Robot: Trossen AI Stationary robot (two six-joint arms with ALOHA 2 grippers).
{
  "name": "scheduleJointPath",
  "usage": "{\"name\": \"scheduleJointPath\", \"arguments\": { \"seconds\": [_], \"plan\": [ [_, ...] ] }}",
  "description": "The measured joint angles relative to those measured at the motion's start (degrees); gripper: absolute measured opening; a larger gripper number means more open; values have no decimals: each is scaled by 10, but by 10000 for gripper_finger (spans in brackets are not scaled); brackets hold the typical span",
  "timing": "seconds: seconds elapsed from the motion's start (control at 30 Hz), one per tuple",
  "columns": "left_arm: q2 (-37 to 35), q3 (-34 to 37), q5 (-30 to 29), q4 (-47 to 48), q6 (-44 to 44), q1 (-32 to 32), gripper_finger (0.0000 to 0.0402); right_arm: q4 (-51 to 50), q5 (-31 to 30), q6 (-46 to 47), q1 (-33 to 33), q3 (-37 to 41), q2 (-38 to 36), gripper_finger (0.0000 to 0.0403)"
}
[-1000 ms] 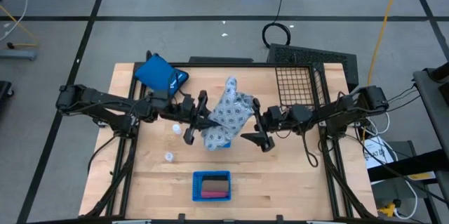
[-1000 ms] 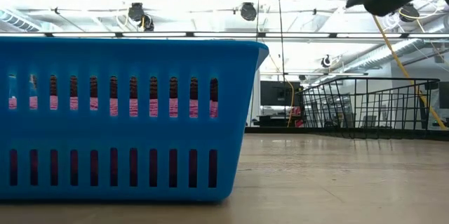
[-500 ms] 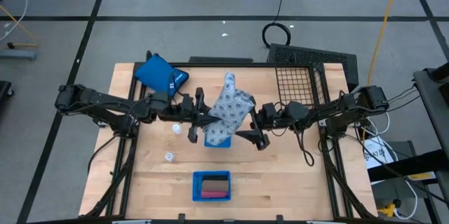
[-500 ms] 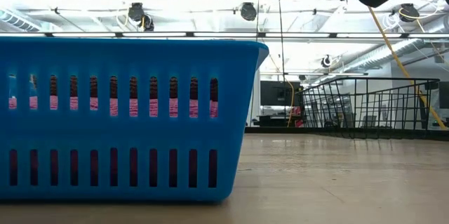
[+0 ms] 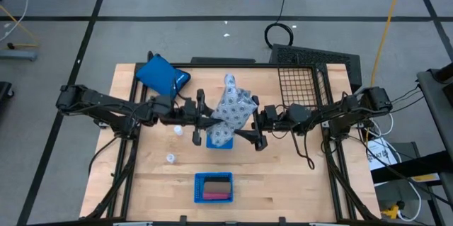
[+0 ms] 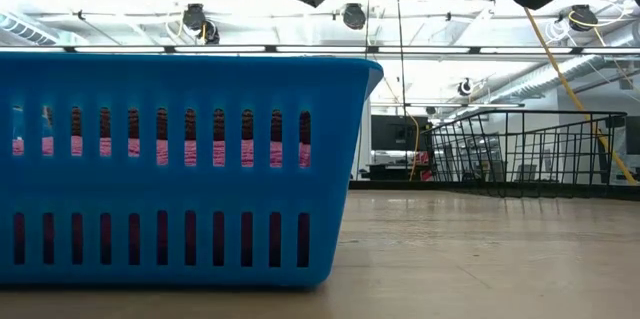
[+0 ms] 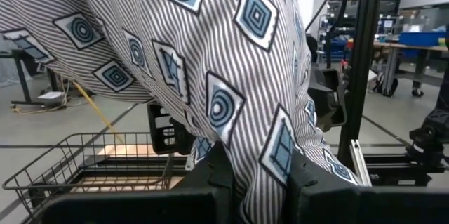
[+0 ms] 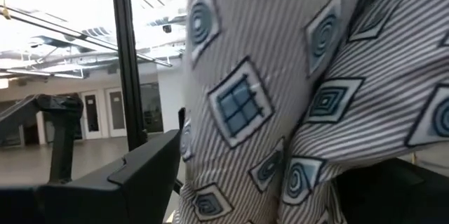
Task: Pick & place medical supplies in basket/bin
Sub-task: Put the blue patient gown into the black wire basket
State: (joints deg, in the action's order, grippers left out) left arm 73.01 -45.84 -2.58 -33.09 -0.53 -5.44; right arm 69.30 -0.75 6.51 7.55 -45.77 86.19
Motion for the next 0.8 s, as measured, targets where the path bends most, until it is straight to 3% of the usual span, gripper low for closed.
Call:
{"name": "scheduleJointPath", "arguments": {
  "seconds": [0.27, 0.4, 0.6, 0.7, 0.8],
  "plan": [
    [22, 0, 6, -5, -8, -11, 44, -14, -7, 3, -8, -1, 0, 296],
    [29, 0, 10, -7, -7, -11, 44, -23, -8, 1, -8, -1, 0, 242],
    [30, 0, 21, -12, -3, -11, 45, -23, -7, 1, -8, -1, 0, 130],
    [30, 0, 23, -11, 22, -12, 68, -24, -4, 1, -8, -1, 0, 78],
    [28, 1, 27, -8, 53, -12, 103, -43, 20, 1, -8, -1, -9, 75]
  ]
}}
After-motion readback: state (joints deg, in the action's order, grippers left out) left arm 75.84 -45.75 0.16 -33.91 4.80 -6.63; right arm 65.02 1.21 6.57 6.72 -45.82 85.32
